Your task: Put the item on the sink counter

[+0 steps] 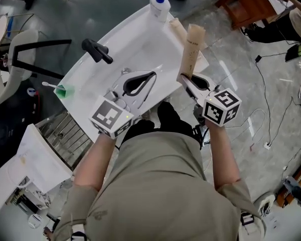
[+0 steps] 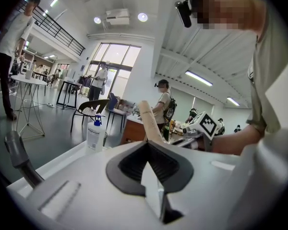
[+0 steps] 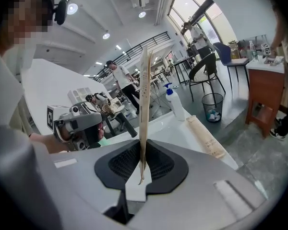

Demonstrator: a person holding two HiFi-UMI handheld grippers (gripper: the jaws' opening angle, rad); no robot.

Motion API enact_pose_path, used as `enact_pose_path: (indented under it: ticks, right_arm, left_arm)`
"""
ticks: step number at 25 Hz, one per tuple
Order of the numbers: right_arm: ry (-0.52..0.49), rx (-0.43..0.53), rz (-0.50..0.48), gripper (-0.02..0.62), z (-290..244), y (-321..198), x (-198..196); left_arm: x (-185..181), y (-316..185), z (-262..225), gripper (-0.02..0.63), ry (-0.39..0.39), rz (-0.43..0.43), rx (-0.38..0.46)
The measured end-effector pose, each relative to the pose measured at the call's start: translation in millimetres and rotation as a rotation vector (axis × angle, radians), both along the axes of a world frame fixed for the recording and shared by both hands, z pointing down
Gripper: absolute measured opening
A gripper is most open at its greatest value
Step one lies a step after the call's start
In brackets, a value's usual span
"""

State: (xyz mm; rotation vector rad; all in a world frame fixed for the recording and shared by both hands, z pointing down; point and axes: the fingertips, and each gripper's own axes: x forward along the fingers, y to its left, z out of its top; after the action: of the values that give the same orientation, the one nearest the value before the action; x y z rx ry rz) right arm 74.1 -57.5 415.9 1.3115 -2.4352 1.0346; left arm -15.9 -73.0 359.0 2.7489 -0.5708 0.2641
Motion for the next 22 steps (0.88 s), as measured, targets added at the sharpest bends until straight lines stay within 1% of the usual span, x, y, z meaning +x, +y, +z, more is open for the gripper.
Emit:
enact_pose_path:
  ticks: [10, 14, 22]
  right_arm:
    - [0.033, -0.060, -0.091, 0.048, 30.6, -32.8, 16.2]
    - [0.094, -0.083, -0.143, 0.048, 47.7, -45.3, 26.1]
    - [0.179, -0.151, -0.214, 0.048, 82.8, -63.9, 44.7]
  left_arm:
    - [10.5, -28.4, 15.2, 0.005, -0.033, -0.071, -0.031]
    - [17.7, -39.0, 23.9, 0.005, -0.039, -0.096, -0.050]
    - [23.6, -56.3, 40.3, 0.005, -0.057, -0.154, -0.087]
